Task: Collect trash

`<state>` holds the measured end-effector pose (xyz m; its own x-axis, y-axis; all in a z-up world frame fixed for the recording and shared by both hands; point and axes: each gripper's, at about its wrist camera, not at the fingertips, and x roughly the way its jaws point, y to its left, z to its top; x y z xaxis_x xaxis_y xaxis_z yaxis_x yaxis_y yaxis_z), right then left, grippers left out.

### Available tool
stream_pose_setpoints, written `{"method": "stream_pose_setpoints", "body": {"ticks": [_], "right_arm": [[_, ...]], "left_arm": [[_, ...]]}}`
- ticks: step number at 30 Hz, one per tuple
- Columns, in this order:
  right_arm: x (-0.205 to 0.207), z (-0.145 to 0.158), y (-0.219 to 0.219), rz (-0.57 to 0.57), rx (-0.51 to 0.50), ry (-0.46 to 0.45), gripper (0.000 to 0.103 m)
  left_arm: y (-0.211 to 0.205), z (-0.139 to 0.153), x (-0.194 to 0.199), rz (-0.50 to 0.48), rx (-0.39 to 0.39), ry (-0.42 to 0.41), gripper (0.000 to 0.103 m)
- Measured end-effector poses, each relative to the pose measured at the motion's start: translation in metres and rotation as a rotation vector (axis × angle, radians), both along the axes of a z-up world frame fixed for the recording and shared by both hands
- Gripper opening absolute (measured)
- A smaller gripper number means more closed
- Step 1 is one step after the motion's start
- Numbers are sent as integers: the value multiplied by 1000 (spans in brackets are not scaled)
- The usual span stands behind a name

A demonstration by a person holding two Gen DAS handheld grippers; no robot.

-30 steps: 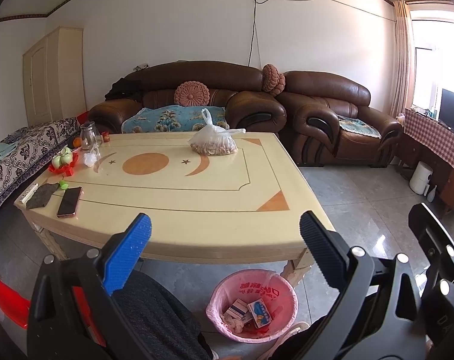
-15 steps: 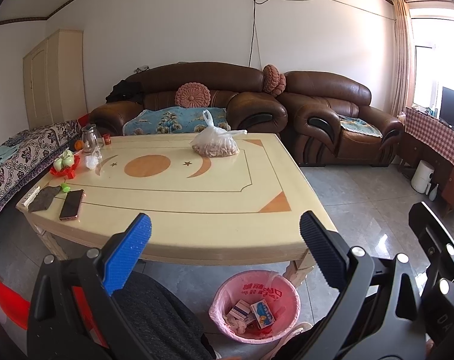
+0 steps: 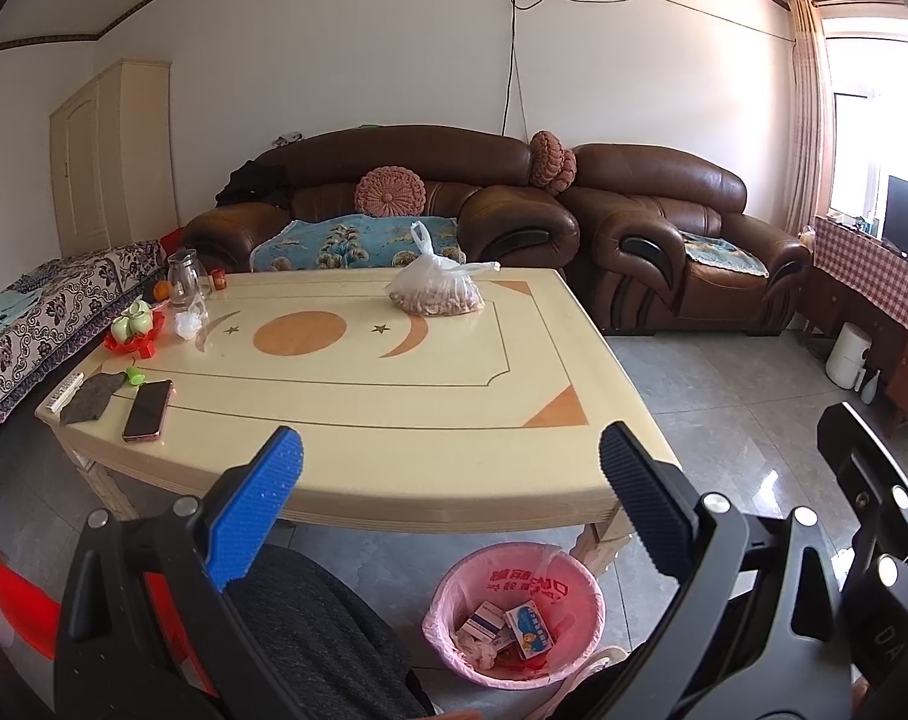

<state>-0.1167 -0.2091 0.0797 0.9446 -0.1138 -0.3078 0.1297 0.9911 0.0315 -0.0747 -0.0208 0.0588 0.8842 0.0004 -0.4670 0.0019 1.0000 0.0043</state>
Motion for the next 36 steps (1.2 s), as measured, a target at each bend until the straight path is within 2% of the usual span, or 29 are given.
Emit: {"method": "stream_pose_setpoints", "body": {"ticks": [20, 29, 36], "right_arm": [[2, -1, -2, 16, -1, -4, 96], [3, 0, -4, 21, 4, -7, 96], [6, 0, -2, 22, -1, -2, 96]], "left_arm": [[5, 4, 3, -9, -12, 10, 97], [5, 4, -1, -13, 5, -21, 97], [7, 4, 2, -5, -5, -4, 97]]}}
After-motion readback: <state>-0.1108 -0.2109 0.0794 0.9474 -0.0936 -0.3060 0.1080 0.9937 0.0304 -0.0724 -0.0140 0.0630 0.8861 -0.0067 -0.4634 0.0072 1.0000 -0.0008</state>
